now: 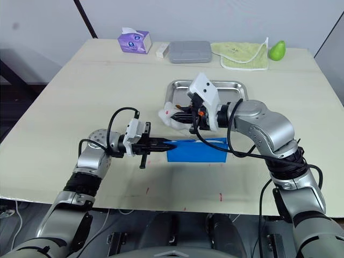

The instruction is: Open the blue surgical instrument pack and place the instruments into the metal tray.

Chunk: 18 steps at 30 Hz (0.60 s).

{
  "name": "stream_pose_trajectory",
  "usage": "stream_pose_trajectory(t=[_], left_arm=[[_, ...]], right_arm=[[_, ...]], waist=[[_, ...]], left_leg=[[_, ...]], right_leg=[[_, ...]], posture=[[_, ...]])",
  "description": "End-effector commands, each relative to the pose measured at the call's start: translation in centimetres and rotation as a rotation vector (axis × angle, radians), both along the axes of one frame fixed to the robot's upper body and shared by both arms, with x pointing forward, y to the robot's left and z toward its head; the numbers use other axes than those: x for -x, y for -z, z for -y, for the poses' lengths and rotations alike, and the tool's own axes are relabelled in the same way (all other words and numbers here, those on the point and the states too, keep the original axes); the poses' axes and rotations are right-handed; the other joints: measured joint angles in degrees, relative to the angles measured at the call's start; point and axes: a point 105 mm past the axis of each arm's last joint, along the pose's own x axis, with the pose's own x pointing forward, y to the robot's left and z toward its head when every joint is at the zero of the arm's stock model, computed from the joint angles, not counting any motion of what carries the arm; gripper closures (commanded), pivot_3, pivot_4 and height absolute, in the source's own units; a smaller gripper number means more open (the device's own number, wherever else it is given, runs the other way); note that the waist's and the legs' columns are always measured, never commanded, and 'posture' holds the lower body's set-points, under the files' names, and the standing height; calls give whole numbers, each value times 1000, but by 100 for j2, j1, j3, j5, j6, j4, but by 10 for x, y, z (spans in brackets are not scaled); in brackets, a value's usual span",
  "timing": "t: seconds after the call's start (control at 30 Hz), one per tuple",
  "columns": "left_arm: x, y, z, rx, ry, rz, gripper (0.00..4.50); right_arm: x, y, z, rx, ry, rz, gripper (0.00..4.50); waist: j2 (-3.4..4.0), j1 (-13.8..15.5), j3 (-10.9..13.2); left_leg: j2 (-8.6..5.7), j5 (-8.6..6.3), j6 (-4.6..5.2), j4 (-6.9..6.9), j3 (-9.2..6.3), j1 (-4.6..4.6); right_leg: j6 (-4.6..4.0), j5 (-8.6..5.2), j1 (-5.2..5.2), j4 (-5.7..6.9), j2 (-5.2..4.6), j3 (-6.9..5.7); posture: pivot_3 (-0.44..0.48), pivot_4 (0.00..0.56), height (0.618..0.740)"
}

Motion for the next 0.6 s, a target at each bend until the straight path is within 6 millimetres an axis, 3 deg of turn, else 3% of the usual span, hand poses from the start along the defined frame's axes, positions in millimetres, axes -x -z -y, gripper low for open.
stream_pose_trajectory(t=[0.03, 0.13, 0.23, 0.33, 0.5, 0.53, 0.57, 0.6], left_arm=[[4, 14, 6, -47, 27, -32, 4500], [2, 14, 7, -44, 22, -33, 4500], [0, 13, 8, -42, 14, -35, 4500], [-1, 13, 9, -42, 12, -34, 4500], [-2, 13, 8, -46, 19, -29, 4500], [-2, 12, 9, -46, 21, -28, 4500], [-2, 12, 9, -46, 23, -27, 4500], [-2, 11, 10, -47, 26, -25, 4500]], right_arm=[[9, -17, 5, -42, -10, 61, 4436], [29, -15, 11, -70, -81, 54, 4436], [45, 3, 17, -11, -132, 25, 4436], [54, 25, 22, 100, -175, 8, 4436], [58, 39, 21, 158, -216, -11, 4436], [58, 40, 20, 161, -222, -15, 3690], [59, 40, 19, 162, -228, -19, 3648], [58, 41, 18, 165, -229, -21, 3313]], waist=[[0, 6, 0], [-1, 27, 0], [-1, 17, -1], [0, -1, -1], [1, 4, -2], [0, 5, -2], [1, 5, -2], [1, 5, -2]], left_leg=[[0, 0, 0, 0, 1, -1], [-1, 0, 0, 1, 0, -1], [-1, 0, 0, 1, -2, 0], [-2, 0, 0, 1, -2, 3], [-2, 0, 0, 1, -6, 5], [-2, 0, 0, 1, -5, 4], [-2, 0, 0, 2, -5, 4], [-2, 0, 0, 2, -4, 4]], right_leg=[[0, 0, 0, -1, -1, 0], [1, 0, 2, -3, -3, -1], [1, 0, 7, -7, -2, -1], [1, 0, 9, -6, -3, -1], [1, 0, 9, -4, 0, -3], [1, 0, 10, -6, 0, -2], [1, 0, 10, -7, -1, -2], [1, 0, 10, -7, -1, -2]], posture=[[0, 150, 738], [0, 150, 738], [0, 150, 738], [0, 150, 738], [0, 150, 738], [0, 150, 738], [0, 150, 738], [0, 150, 738]])
